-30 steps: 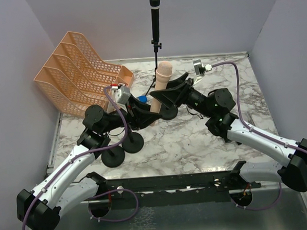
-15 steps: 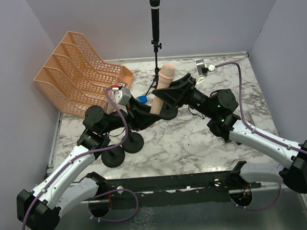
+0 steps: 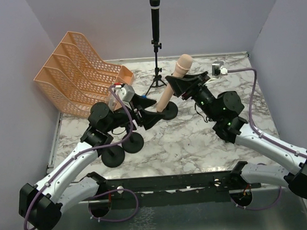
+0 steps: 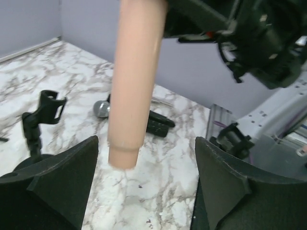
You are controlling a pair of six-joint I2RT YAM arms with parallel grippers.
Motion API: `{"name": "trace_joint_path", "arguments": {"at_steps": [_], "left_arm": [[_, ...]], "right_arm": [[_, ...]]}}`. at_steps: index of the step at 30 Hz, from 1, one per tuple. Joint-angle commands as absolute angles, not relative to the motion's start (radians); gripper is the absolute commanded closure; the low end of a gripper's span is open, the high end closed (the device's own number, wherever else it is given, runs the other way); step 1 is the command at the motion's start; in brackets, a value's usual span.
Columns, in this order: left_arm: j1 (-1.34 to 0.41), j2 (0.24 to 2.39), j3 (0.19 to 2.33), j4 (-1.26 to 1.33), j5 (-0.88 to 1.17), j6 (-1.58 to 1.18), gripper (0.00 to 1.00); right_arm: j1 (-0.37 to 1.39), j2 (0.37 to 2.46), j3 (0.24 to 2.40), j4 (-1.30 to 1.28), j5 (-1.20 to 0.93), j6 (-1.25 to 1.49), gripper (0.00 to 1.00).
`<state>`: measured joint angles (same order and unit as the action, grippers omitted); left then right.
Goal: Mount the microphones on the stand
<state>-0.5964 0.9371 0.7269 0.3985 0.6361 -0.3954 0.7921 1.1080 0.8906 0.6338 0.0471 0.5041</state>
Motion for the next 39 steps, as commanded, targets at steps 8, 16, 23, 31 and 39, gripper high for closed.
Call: {"name": "trace_joint_path", "arguments": {"at_steps": [8,16,23,31,39], "left_arm": [[-0.610,1.225,0.980,0.172,0.371,-0.170,0.17],[-0.615,1.485,1.160,0.072,0.415,0.101,0.18],[-0.597,1.659,1.335,0.002,0.508,0.209,0.24],[-0.535,1.779,1.478,-0.171,0.620,0.319,0.45],[-0.508,1.822,1.517,-0.297,0.745,0.410,0.51]], "right_arm": [[0.778,1.104,0.886,0.611,0.811,0.162,0.99],[0.742,1.220,0.902,0.734,0.887,0.124,1.00],[0.660,1.221,0.890,0.737,0.761,0.197,0.99],[0.576,1.235,0.878,0.768,0.580,0.246,0.99],[0.548,1.283,0.887,0.768,0.445,0.286,1.00]]}}
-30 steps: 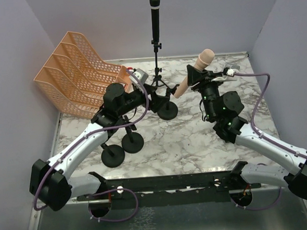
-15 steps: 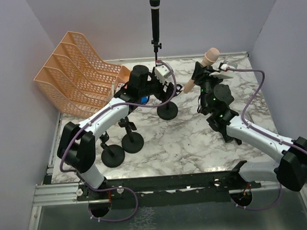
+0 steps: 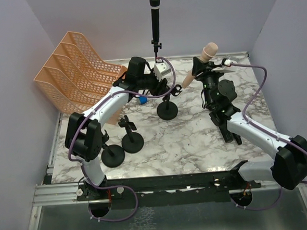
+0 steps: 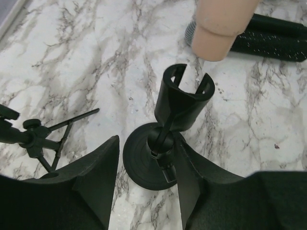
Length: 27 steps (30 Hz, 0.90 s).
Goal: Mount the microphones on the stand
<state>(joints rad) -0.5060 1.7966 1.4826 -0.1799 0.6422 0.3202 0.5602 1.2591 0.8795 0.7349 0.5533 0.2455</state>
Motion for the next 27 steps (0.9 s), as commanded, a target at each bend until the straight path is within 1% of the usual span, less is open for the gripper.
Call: {"name": "trace_joint_path", "arguments": {"at_steps": [1,6,9,14,19,21,24,27], "left_arm": [[-0.508,1.826,1.516,-0.301,0.763,0.416,0.51],[-0.508,1.853,1.531,-0.301,0.812,0.406,0.52],[-0.509,1.864,1.544,-0.302,0.832,0.389,0.56],[-0.514,1.876,1.557,-0.302,0.823,0.368,0.67],[-0.515,1.872,1.555,-0.302,0.799,0.362,0.77],[-0.515,1.873,1.557,-0.302,0.792,0.358,0.84],[-0.515,1.873,1.558,-0.302,0.787,0.353,1.00],[-0.515,1.875,1.553,-0.302,0.778,0.349,1.00]], "right_arm": [[0.545,1.286,0.881,0.770,0.426,0.297,1.00],[0.539,1.302,0.870,0.770,0.373,0.328,1.00],[0.537,1.303,0.858,0.760,0.369,0.345,1.00],[0.535,1.298,0.830,0.762,0.379,0.347,1.00],[0.535,1.299,0.847,0.765,0.419,0.309,1.00],[0.533,1.303,0.855,0.772,0.438,0.296,0.99],[0.533,1.319,0.857,0.788,0.444,0.285,1.00],[0.533,1.331,0.844,0.816,0.427,0.291,1.00]]}}
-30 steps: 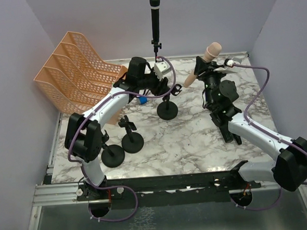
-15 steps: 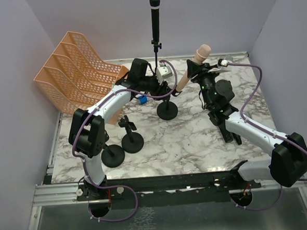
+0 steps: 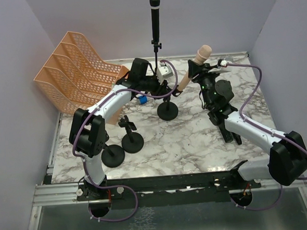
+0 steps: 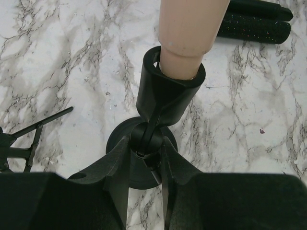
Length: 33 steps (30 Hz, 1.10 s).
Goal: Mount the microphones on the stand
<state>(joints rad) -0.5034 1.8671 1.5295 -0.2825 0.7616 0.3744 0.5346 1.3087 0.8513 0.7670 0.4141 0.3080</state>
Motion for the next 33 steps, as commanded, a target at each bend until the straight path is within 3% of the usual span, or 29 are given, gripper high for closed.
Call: {"name": "trace_joint_path", "arguments": {"at_steps": [1,13,33], "left_arm": [[-0.515,1.876,1.554,-0.302,0.778,0.347,1.00],[-0.515,1.883,1.541,-0.262,0.716,0.286,1.00],[-0.519,1.882,1.502,-0.201,0.701,0.247,1.00]], "right_arm": [[0.532,1.335,0.838,0.829,0.416,0.293,1.00],[0.532,1.386,0.731,0.984,0.345,0.357,1.00],[0.534,1.492,0.600,0.899,0.178,0.391,1.00]]}}
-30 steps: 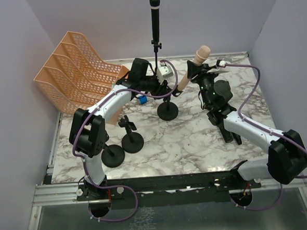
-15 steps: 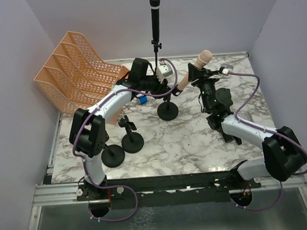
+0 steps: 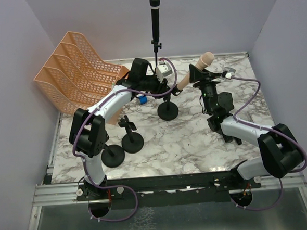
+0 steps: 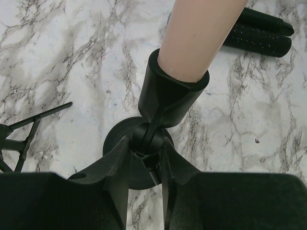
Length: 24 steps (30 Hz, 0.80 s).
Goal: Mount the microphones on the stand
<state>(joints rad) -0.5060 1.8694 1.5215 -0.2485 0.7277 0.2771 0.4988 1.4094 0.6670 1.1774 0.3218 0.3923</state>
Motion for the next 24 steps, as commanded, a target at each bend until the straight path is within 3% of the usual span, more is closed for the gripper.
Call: {"name": "trace_joint_path", "arguments": {"at_steps": [1,16,24], "left_arm": [[-0.519,1.883,1.502,-0.201,0.699,0.246,1.00],[-0.522,1.879,1.464,-0.134,0.620,0.233,1.00],[-0.523,1.880,1.452,-0.125,0.631,0.226,1.00]], "right_arm": [[0.533,1.495,0.601,0.882,0.181,0.384,1.00],[0.535,1.477,0.724,0.610,0.225,0.287,0.99],[0.535,1.529,0.681,0.704,0.116,0.396,1.00]]}}
